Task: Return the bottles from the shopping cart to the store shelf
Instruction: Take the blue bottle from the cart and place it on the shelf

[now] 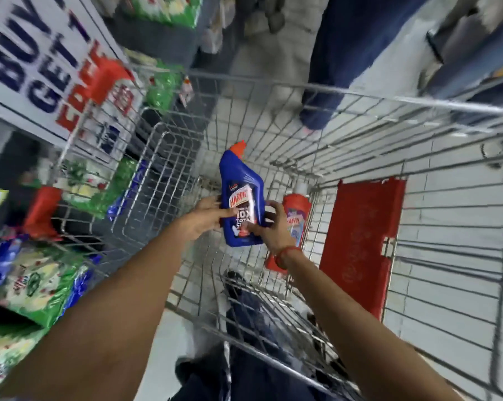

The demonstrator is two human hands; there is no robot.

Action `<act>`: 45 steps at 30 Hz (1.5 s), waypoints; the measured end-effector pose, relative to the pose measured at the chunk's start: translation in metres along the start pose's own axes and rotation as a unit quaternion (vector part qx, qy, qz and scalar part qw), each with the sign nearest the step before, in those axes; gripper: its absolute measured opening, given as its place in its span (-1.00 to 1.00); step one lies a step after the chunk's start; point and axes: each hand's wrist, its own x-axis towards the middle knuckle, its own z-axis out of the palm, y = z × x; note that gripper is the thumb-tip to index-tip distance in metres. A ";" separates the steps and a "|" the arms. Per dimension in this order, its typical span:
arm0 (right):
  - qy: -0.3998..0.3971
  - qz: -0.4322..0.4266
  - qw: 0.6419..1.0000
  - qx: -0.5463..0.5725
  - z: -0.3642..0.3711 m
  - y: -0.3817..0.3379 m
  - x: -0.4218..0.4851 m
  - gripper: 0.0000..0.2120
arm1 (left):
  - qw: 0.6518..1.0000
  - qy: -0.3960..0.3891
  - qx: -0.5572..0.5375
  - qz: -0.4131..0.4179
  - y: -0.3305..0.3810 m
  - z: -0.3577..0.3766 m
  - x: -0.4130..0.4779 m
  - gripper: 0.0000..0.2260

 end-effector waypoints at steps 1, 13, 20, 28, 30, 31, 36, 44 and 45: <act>0.006 -0.018 1.000 -0.005 0.002 -0.010 -0.007 -0.38 | 1.000 0.001 -0.007 0.015 0.008 -0.003 -0.011 -0.60; -0.127 -0.292 0.940 -0.124 0.085 -0.146 -0.097 -0.43 | 0.937 0.153 -0.161 0.270 0.037 -0.093 -0.172 -0.59; -0.259 -0.433 0.828 -0.245 0.195 -0.202 -0.151 -0.36 | 0.852 0.263 -0.173 0.418 0.018 -0.165 -0.279 -0.63; -0.335 -0.514 0.729 -0.304 0.326 -0.224 -0.192 -0.29 | 0.769 0.416 -0.153 0.461 -0.020 -0.246 -0.351 -0.55; -0.345 -0.521 0.709 -0.328 0.352 -0.226 -0.196 -0.33 | 0.757 0.433 -0.161 0.462 -0.025 -0.263 -0.358 -0.55; -0.348 -0.520 0.703 -0.338 0.362 -0.226 -0.197 -0.35 | 0.752 0.439 -0.167 0.463 -0.027 -0.269 -0.359 -0.56; -0.356 -0.505 0.703 -0.352 0.393 -0.226 -0.194 -0.38 | 0.747 0.461 -0.172 0.448 -0.033 -0.294 -0.359 -0.57; -0.353 -0.475 0.753 -0.288 0.375 -0.213 -0.188 -0.31 | 0.698 0.545 -0.231 0.403 -0.035 -0.278 -0.346 -0.62; -0.339 -0.473 0.771 -0.258 0.361 -0.208 -0.184 -0.35 | 0.671 0.592 -0.234 0.379 -0.037 -0.268 -0.341 -0.63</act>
